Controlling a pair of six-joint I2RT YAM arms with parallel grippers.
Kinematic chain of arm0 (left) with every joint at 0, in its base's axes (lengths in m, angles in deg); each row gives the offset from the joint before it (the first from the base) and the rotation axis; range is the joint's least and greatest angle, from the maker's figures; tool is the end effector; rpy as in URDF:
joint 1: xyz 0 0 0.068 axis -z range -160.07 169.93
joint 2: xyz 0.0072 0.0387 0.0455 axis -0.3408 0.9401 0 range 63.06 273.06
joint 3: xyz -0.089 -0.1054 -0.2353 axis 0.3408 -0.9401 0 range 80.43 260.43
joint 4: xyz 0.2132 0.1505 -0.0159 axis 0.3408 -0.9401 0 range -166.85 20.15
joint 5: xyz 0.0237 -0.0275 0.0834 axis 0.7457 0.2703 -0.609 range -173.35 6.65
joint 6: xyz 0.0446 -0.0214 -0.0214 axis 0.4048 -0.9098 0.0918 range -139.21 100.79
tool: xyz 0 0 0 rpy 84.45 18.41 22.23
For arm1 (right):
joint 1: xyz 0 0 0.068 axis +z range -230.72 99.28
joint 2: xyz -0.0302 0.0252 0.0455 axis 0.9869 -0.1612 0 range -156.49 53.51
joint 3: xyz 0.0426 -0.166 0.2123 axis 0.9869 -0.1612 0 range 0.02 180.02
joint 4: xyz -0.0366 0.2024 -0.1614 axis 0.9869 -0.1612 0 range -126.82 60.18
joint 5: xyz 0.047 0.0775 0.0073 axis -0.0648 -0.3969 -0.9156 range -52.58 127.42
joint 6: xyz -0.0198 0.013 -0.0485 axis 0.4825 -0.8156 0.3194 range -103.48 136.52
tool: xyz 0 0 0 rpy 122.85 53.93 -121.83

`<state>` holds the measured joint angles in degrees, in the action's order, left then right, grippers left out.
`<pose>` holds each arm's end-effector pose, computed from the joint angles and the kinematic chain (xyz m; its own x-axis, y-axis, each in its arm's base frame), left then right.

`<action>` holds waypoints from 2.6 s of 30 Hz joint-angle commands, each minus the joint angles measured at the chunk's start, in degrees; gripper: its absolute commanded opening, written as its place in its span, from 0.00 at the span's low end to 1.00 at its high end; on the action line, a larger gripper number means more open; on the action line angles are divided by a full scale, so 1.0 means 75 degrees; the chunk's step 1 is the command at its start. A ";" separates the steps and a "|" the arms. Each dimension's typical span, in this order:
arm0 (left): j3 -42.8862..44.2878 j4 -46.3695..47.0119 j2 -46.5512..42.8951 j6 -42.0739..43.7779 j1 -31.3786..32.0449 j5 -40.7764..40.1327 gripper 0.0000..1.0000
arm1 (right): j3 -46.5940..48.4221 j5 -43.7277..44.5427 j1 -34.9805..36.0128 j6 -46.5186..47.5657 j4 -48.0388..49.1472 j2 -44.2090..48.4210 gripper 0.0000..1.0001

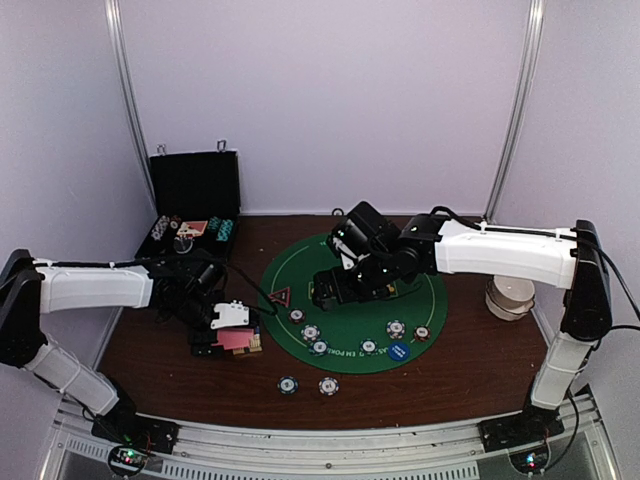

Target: Distribute texas hold em gaming equipment

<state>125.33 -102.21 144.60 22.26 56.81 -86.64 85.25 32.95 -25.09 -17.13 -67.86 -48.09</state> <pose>0.2035 -0.1500 0.1743 -0.1736 0.9568 -0.2330 0.9312 0.2365 0.2774 0.2173 0.3225 0.2715 -0.8523 -0.2677 -0.4493 -0.4520 0.8092 0.3753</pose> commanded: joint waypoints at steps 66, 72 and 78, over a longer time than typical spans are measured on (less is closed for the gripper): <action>0.1904 -0.1638 0.1820 0.1255 -0.1223 0.2010 0.98 | 0.0057 0.0057 0.0008 0.0069 -0.0234 0.0089 0.99; 0.1900 -0.1820 0.1951 0.1377 -0.1308 0.2061 0.98 | -0.0004 0.0098 0.0000 0.0046 -0.0235 0.0171 0.98; 0.1911 -0.1705 0.2130 0.1361 -0.1343 0.2038 0.98 | -0.0023 0.0098 0.0000 0.0019 -0.0237 0.0199 0.98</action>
<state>138.34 -114.93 159.35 31.49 47.24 -72.61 85.23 32.93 -25.09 -16.71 -69.08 -48.09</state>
